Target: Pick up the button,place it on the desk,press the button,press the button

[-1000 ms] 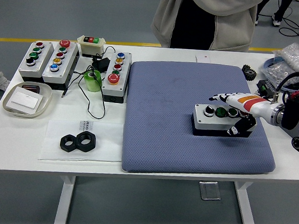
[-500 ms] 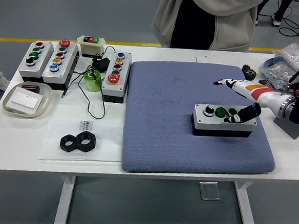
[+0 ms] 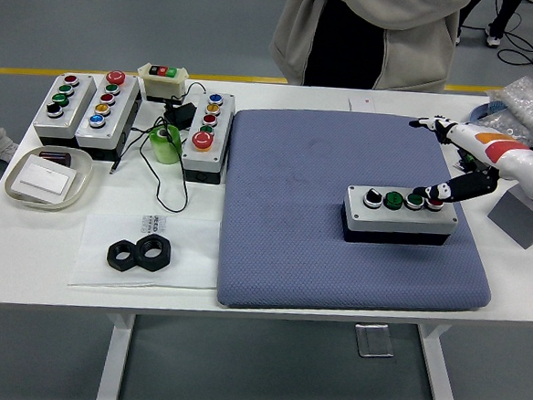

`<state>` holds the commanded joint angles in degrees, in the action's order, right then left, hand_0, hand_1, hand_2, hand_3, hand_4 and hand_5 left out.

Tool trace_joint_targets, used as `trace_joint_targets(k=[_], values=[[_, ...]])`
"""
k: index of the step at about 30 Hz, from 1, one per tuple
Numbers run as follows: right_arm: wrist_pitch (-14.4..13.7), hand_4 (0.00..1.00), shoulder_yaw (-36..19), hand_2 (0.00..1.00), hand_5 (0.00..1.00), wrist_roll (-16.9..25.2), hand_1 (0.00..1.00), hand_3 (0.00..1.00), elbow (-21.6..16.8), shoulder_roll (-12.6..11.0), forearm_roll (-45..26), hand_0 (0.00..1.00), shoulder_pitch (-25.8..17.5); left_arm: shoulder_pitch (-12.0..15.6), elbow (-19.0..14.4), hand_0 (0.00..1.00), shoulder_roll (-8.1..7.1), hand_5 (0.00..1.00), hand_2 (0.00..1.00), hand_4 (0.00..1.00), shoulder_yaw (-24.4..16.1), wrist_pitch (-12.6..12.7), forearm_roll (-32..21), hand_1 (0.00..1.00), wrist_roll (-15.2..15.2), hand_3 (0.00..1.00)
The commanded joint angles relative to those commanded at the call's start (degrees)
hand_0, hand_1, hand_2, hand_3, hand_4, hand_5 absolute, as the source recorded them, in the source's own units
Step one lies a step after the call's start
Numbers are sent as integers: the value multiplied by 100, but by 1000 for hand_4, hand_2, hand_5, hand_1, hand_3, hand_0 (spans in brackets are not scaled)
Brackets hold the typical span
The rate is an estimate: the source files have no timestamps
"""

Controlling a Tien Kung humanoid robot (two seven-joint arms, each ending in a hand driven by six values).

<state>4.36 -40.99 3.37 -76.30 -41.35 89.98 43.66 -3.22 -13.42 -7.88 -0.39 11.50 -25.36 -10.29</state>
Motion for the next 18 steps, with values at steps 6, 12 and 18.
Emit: trace_joint_targets(k=[6,12,18], values=[[-109,782,-120,629,487,-76,618,955,-69,-86,269,704,-107,5,0,740,4,998,920,654,-11,3,17,856,7,839],[-95,774,-154,460,537,-196,432,875,-44,-147,412,501,-246,0,-1,742,7,998,920,656,24,0,-22,855,-5,839],[-34,772,-212,372,586,-269,323,852,-36,-175,388,398,-326,-6,-2,745,8,998,920,656,32,0,-29,855,-8,838]])
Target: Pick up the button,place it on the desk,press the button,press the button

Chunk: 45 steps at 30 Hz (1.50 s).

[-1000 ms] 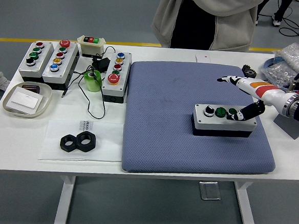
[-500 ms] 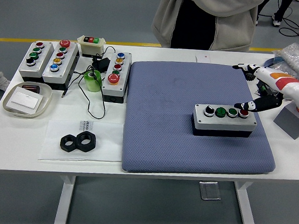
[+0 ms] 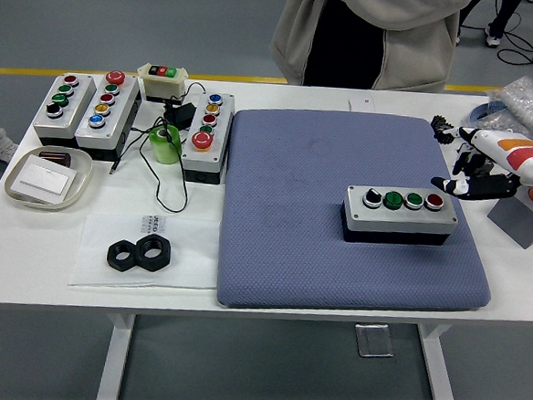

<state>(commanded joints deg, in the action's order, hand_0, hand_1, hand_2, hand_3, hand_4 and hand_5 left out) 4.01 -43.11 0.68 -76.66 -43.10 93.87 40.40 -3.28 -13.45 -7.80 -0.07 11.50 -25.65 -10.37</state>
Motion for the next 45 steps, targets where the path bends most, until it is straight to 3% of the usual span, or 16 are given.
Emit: trace_joint_targets(k=[2,3,7,8,14,15,23,45], values=[[99,772,-47,372,586,-27,323,852,0,-12,-2,398,-43,3,0,745,3,998,920,656,-21,5,26,855,8,838],[136,768,-62,292,618,-38,221,791,-1,-16,-1,319,-58,5,-1,745,4,998,920,656,-24,6,30,855,10,838],[265,768,-114,292,618,-78,221,791,-40,-52,-27,319,-138,24,1,745,6,998,920,656,-75,15,99,855,34,838],[295,764,-108,235,628,-81,144,763,-49,-59,-51,235,-145,28,2,744,7,998,918,655,-86,16,114,855,40,838],[492,764,-36,235,628,-132,144,763,-89,-70,-103,235,-196,47,2,744,9,998,918,655,-131,23,186,855,65,838],[536,757,-22,194,643,-148,103,729,-94,-69,-98,189,-207,49,3,745,10,998,918,654,-140,25,200,854,69,840],[708,754,60,192,649,-207,101,726,-84,-60,-131,187,-296,71,6,746,15,998,918,653,-158,30,225,854,71,839],[759,749,124,195,646,-295,104,749,125,72,-143,194,-257,25,-1,744,9,998,918,649,-88,12,131,854,33,837]])
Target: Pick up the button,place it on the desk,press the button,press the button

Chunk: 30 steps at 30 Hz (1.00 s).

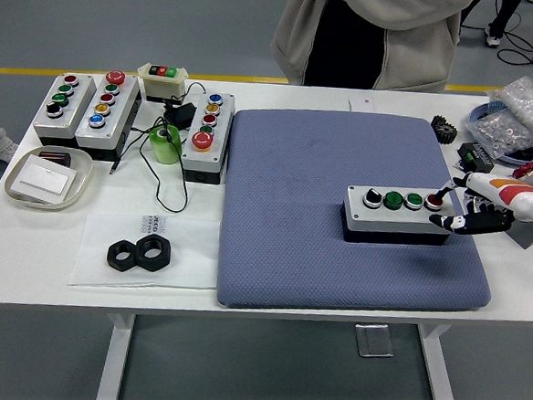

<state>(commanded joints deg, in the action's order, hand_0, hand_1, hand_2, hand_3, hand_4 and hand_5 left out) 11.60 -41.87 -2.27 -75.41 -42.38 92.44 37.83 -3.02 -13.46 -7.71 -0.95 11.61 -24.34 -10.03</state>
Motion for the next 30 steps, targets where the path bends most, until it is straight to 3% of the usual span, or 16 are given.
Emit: trace_joint_targets(k=[30], values=[[116,745,215,197,648,-102,106,759,91,48,-4,196,75,-18,-1,740,-4,998,918,652,26,-8,-37,855,-14,837]])
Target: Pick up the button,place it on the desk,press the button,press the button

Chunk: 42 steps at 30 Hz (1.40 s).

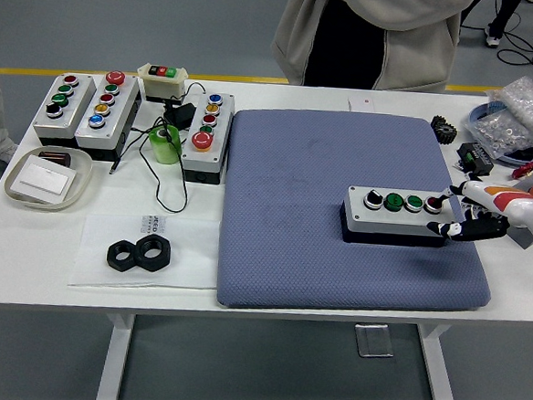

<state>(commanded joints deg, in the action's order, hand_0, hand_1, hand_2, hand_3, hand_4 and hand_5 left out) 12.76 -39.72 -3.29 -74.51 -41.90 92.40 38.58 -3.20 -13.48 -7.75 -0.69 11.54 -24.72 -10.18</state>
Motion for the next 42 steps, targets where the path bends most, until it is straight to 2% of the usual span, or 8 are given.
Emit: trace_joint_targets(k=[11,26,42], values=[[-83,745,-499,198,647,14,107,764,-355,-114,48,197,-22,1,2,740,1,998,918,652,-31,4,37,855,13,838],[-68,745,-135,201,643,-32,110,776,-352,66,37,198,102,60,5,740,12,998,918,653,-105,19,139,854,44,840],[-47,746,-13,203,640,-63,112,779,-292,170,35,200,170,31,3,740,-3,998,918,652,-51,9,70,854,22,840]])
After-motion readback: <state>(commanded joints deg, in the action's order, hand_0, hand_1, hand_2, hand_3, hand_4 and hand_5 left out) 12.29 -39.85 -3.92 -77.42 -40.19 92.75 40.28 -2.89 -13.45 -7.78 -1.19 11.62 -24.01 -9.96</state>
